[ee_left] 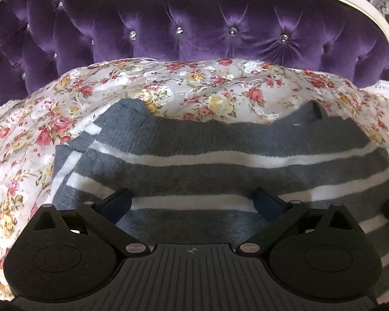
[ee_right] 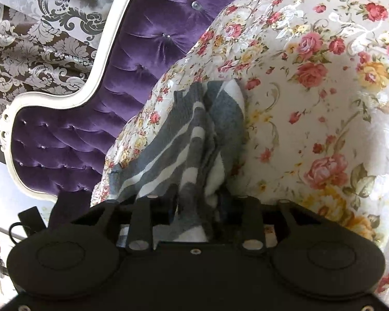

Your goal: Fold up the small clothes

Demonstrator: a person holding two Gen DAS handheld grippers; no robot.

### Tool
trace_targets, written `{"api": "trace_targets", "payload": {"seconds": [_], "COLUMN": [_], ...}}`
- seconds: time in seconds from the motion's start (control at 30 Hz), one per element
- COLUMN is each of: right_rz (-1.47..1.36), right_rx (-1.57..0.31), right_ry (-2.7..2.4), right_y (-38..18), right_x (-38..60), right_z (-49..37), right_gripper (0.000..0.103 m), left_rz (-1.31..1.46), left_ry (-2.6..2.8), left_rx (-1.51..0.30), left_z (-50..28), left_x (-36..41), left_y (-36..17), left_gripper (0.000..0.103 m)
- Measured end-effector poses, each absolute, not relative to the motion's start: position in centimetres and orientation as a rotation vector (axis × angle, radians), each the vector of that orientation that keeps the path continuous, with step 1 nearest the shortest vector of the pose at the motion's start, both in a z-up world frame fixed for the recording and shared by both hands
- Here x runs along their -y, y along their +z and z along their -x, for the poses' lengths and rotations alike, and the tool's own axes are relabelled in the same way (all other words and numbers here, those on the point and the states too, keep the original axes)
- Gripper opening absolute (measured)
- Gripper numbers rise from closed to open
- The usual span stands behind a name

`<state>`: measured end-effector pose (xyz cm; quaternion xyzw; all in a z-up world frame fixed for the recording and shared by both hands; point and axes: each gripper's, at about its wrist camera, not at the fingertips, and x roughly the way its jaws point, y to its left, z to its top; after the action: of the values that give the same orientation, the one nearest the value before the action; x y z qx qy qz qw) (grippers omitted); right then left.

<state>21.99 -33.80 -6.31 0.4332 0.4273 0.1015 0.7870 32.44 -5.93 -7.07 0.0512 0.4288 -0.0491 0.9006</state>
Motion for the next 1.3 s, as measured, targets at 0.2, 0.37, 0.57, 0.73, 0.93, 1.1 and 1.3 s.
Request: {"api": "trace_targets", "payload": {"seconds": [0.2, 0.37, 0.57, 0.73, 0.93, 1.1, 1.3], "right_rz": [-0.941, -0.954, -0.949, -0.943, -0.924, -0.846, -0.750], "right_rx": [-0.913, -0.911, -0.906, -0.897, -0.870, -0.854, -0.832], "right_ry": [0.229, 0.233, 0.235, 0.237, 0.239, 0.225, 0.164], "right_y": [-6.1, -6.2, -6.3, -6.3, -6.3, -5.8, -4.9], "right_x": [33.6, 33.8, 33.9, 33.8, 33.6, 32.7, 31.7], "right_z": [-22.0, -22.0, -21.9, -21.8, -21.7, -21.7, -21.6], "right_gripper": [0.055, 0.055, 0.055, 0.055, 0.055, 0.049, 0.036], "left_rz": [-0.103, -0.092, -0.076, -0.049, -0.006, -0.009, -0.070], "left_ry": [-0.100, -0.127, -0.168, -0.155, -0.095, -0.096, -0.098], "left_rx": [-0.868, -0.855, -0.819, -0.793, -0.769, -0.783, -0.762], "left_z": [-32.3, -30.8, -27.4, -25.6, -23.6, -20.9, -19.2], "left_x": [6.1, 5.2, 2.3, -0.3, -3.7, -5.7, -5.8], "left_y": [-7.0, -6.4, -6.4, -5.8, -5.7, -7.1, -8.0], "left_gripper": [0.103, 0.102, 0.102, 0.101, 0.101, 0.101, 0.102]}}
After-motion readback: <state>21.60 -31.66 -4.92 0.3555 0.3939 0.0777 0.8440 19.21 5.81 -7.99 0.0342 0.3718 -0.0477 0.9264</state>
